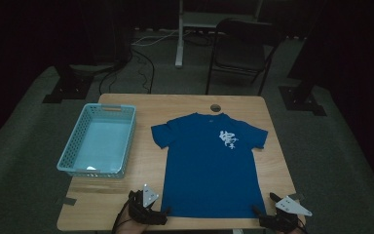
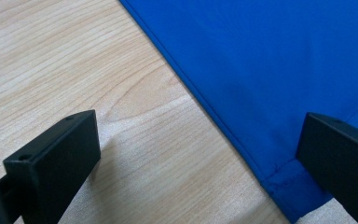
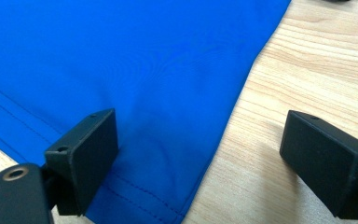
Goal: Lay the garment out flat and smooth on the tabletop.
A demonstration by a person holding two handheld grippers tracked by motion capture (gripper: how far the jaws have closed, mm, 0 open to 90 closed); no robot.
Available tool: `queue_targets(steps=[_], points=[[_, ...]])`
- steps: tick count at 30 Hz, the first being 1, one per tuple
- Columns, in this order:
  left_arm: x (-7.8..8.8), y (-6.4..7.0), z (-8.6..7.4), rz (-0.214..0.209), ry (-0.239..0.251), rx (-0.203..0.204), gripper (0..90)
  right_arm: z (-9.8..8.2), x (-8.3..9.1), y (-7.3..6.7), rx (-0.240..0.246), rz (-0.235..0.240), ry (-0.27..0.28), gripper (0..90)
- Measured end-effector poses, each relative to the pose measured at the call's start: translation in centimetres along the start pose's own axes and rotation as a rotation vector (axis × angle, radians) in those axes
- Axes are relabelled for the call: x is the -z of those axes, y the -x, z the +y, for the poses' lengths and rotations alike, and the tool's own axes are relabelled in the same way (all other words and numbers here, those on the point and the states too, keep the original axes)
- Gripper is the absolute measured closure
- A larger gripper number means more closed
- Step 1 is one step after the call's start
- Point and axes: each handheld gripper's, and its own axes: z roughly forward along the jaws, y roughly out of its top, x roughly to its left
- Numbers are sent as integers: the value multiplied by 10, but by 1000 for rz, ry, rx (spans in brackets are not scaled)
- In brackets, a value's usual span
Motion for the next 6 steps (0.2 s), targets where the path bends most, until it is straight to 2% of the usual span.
queue_targets(steps=[3, 4, 6], points=[[0, 0, 0, -5, 4, -2, 0, 0, 0, 0, 1, 1, 2, 108], [2, 0, -2, -28, 28, -20, 0, 0, 0, 0, 1, 2, 2, 108], [3, 1, -3, -33, 32, -35, 0, 0, 0, 0, 1, 2, 3, 108]])
